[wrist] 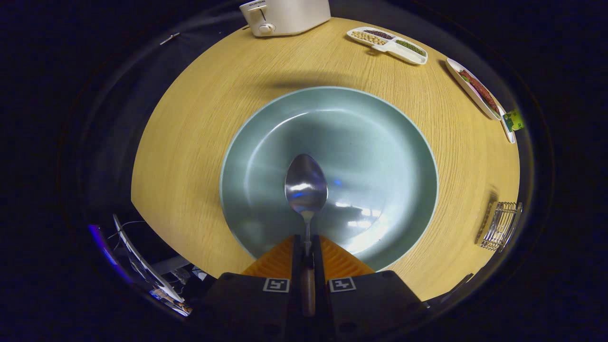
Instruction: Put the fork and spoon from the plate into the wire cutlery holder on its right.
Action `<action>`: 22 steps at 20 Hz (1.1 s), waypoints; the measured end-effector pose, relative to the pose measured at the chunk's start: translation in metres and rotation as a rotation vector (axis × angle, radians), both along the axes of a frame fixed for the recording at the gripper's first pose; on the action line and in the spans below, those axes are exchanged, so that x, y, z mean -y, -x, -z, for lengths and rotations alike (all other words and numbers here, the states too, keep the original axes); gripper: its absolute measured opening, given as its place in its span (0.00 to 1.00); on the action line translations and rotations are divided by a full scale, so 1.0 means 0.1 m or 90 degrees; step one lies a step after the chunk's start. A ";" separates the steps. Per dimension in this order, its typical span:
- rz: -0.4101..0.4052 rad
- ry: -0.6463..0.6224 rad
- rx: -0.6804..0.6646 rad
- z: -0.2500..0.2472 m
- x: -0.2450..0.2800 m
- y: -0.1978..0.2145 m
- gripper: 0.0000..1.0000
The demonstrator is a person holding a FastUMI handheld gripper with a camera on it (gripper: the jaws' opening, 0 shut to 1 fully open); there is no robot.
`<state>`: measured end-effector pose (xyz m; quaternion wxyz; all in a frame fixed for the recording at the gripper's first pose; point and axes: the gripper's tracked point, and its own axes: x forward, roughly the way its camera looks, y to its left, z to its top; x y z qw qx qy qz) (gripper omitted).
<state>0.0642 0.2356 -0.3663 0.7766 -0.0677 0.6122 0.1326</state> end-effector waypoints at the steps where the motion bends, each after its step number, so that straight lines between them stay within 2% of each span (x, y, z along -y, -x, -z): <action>1: 0.002 0.000 0.001 -0.01 0.01 -0.02 0.16; 4: -0.009 -0.034 -0.020 -0.02 -0.07 0.05 0.10; 11: -0.001 -0.092 -0.004 -0.47 0.00 -0.09 0.10; 22: 0.067 -0.207 0.003 -1.26 0.56 -0.08 0.10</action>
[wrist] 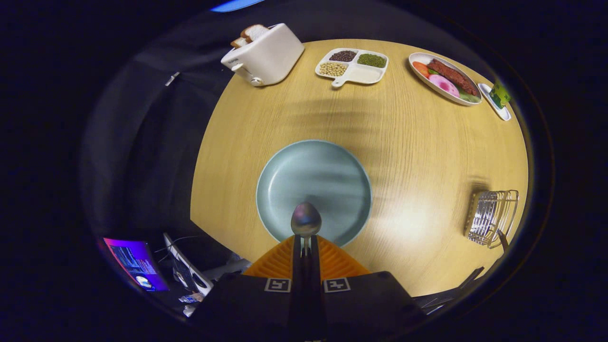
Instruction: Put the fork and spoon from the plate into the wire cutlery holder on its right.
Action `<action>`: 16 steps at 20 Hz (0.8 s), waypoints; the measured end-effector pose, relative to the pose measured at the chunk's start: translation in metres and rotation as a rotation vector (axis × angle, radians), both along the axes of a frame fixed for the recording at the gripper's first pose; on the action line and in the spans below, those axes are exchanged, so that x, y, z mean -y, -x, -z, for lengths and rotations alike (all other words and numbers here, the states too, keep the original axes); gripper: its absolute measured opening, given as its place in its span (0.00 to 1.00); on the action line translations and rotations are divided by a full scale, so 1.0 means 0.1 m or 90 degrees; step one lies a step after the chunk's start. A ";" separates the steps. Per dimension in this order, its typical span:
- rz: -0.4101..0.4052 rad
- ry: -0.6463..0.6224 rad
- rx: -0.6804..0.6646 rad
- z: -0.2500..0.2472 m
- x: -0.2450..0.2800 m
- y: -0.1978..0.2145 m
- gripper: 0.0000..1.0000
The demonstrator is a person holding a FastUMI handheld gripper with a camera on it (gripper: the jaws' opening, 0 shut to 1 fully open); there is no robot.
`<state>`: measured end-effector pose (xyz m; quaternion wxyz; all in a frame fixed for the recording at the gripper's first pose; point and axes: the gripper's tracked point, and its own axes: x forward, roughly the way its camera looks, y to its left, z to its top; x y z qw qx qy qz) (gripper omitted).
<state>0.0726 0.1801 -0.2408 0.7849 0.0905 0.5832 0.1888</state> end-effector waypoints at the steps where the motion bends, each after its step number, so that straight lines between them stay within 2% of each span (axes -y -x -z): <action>1: 0.008 -0.011 0.004 -0.09 0.08 0.00 0.10; 5: 0.046 -0.039 0.021 -0.50 0.50 0.00 0.10; 10: 0.105 -0.036 0.052 -0.90 1.37 -0.03 0.10; 16: 0.151 0.012 0.044 -0.95 2.37 -0.02 0.10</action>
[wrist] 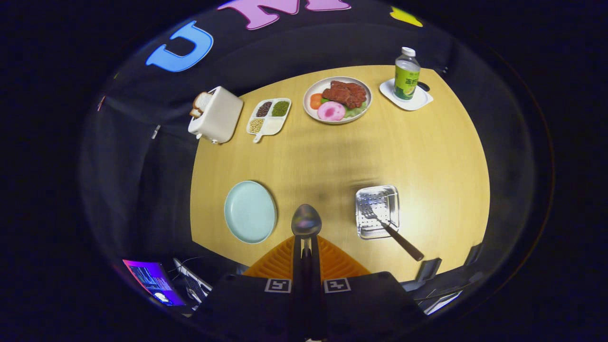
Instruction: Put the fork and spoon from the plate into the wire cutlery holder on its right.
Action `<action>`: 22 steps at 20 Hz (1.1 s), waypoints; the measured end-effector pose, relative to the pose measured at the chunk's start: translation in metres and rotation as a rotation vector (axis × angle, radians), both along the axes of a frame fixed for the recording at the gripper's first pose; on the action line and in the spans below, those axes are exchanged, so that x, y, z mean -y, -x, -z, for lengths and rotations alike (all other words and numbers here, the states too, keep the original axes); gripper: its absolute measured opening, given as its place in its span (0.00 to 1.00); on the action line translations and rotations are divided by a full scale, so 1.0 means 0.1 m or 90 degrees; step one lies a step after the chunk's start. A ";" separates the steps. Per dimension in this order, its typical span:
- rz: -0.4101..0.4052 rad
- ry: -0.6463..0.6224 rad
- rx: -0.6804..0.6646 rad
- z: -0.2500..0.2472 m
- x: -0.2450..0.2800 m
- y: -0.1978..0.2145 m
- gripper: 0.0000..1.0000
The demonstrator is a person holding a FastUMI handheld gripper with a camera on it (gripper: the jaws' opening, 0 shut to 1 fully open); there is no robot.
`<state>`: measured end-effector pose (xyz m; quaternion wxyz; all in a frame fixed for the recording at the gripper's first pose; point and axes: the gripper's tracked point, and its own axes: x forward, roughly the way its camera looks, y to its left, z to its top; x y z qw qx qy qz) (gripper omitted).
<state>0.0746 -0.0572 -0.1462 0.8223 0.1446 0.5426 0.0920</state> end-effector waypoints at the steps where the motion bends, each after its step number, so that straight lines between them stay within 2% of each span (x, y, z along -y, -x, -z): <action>1: 0.004 0.015 -0.004 0.05 0.16 0.01 0.10; 4: 0.017 0.042 -0.018 0.22 0.51 0.00 0.10; 8: 0.024 0.058 -0.035 0.49 0.73 -0.09 0.10; 14: 0.023 0.074 -0.065 0.91 0.77 -0.21 0.10; 19: 0.040 0.063 -0.054 0.95 0.76 -0.35 0.10; 21: 0.047 0.050 -0.043 0.89 0.75 -0.38 0.14; 22: 0.051 0.047 -0.036 0.87 0.76 -0.39 0.23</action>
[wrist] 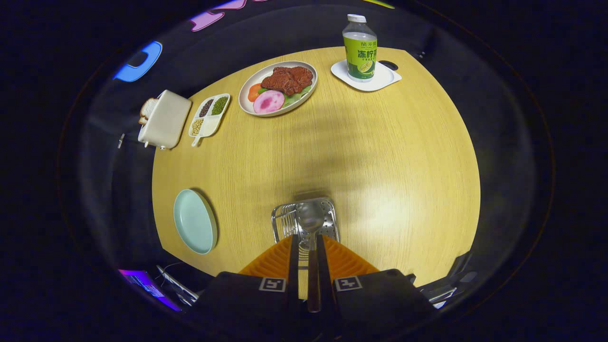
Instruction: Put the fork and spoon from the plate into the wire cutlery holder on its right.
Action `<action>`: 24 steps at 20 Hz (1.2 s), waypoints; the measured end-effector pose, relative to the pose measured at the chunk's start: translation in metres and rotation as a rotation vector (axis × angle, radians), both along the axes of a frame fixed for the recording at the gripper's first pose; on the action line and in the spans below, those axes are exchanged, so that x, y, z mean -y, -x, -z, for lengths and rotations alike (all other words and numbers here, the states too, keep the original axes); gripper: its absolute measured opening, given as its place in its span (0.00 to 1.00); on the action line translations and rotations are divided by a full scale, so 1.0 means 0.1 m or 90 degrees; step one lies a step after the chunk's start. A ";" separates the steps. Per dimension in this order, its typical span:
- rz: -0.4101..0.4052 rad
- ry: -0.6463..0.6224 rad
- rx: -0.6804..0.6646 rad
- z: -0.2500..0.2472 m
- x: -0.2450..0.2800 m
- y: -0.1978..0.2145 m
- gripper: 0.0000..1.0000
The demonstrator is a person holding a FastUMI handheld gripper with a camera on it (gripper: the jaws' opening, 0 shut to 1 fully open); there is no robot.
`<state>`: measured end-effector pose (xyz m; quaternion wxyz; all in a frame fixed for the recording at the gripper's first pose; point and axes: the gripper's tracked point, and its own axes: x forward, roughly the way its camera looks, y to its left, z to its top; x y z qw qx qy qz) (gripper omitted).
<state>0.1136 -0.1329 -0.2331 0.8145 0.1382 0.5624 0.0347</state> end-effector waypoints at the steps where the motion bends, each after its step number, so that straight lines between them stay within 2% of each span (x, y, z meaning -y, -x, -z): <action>1: 0.004 0.002 0.009 -0.02 0.01 -0.02 0.29; 4: 0.010 0.002 0.053 -0.20 0.03 -0.02 0.67; 5: 0.012 0.001 0.073 -0.29 0.04 -0.01 0.77; 6: 0.010 0.012 0.094 -0.37 0.08 -0.02 0.92; 7: 0.004 0.022 0.108 -0.43 0.11 0.01 0.99; 9: 0.003 0.056 0.152 -0.63 0.21 0.01 0.99; 13: 0.048 0.058 0.289 -1.29 0.25 -0.01 0.99; 16: 0.062 0.124 0.411 -1.72 0.37 0.06 0.99; 20: 0.133 0.163 0.563 -2.31 0.40 0.19 0.99; 24: 0.143 0.220 0.634 -2.59 0.38 0.45 0.99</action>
